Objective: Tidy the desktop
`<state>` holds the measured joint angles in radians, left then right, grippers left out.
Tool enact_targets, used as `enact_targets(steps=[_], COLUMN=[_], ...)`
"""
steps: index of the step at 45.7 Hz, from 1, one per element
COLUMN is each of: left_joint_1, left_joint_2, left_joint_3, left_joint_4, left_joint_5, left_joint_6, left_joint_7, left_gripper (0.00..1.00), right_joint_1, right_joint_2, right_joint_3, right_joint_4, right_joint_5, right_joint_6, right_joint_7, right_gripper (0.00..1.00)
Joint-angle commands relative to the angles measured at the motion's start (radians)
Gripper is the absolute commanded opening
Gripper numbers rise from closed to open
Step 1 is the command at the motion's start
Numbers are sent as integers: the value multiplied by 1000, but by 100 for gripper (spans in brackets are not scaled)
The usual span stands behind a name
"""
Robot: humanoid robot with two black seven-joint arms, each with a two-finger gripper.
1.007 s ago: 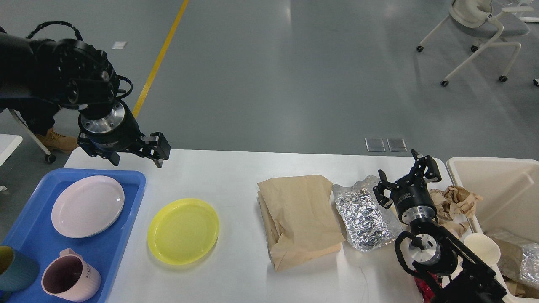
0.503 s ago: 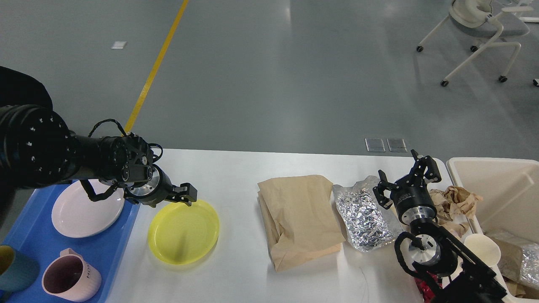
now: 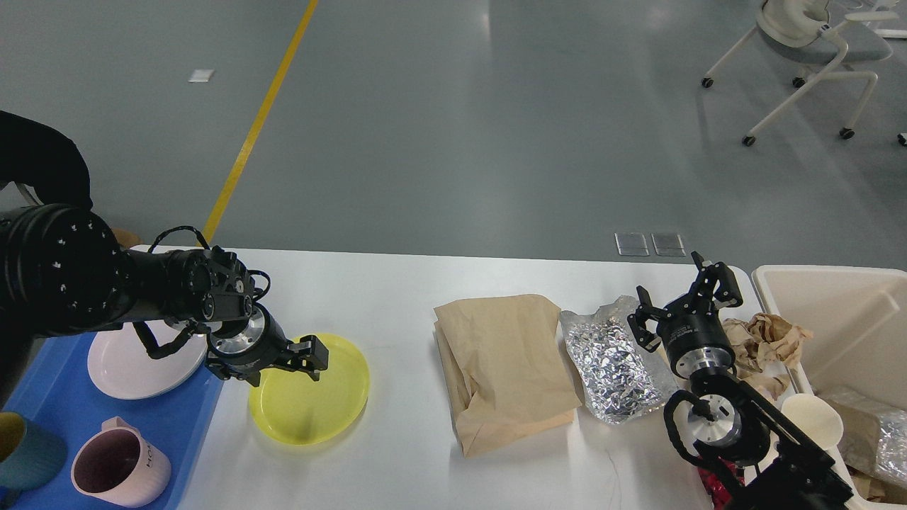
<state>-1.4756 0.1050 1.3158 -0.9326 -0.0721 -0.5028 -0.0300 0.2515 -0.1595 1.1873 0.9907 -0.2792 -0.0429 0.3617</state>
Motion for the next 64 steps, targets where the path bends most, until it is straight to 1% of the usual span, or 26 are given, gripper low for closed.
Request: enact_targets(steps=[1, 3, 7, 18, 25, 29, 47, 51, 55, 56, 59, 64], left_joint_1=[12, 15, 40, 98, 138, 149, 179, 179, 181, 181, 179, 179], left_joint_2=[1, 2, 2, -4, -10, -13, 1, -2, -5, -5, -4, -4], left_joint_3=[5, 8, 11, 13, 11, 11, 0, 0, 0, 0, 0, 2], left_joint_4=[0, 1, 8, 77, 107, 107, 112, 113, 112, 112, 112, 112], left_joint_5=[0, -2, -2, 0, 0, 0, -8, -8, -8, -8, -5, -5], left_joint_6=[-42, -52, -43, -36, -13, 7, 10, 26, 67, 69, 60, 56], left_joint_7=[1, -1, 2, 7, 7, 7, 4, 4, 5, 5, 5, 5], left_gripper=[93, 93, 93, 93, 93, 93, 93, 92, 84, 80, 61, 50], right_joint_1=[0, 0, 0, 0, 0, 0, -1, 0, 0, 0, 0, 0], right_joint_2=[0, 0, 0, 0, 0, 0, 0, 0, 0, 0, 0, 0], right_joint_3=[0, 0, 0, 0, 0, 0, 0, 0, 0, 0, 0, 0], right_joint_4=[0, 0, -1, 0, 0, 0, 0, 0, 0, 0, -1, 0], right_joint_5=[0, 0, 0, 0, 0, 0, 0, 0, 0, 0, 0, 0], right_joint_6=[0, 0, 0, 0, 0, 0, 0, 0, 0, 0, 0, 0], right_joint_7=[0, 0, -1, 0, 0, 0, 0, -1, 0, 0, 0, 0], right_gripper=[100, 100, 100, 100, 100, 100, 100, 100, 100, 100, 100, 100])
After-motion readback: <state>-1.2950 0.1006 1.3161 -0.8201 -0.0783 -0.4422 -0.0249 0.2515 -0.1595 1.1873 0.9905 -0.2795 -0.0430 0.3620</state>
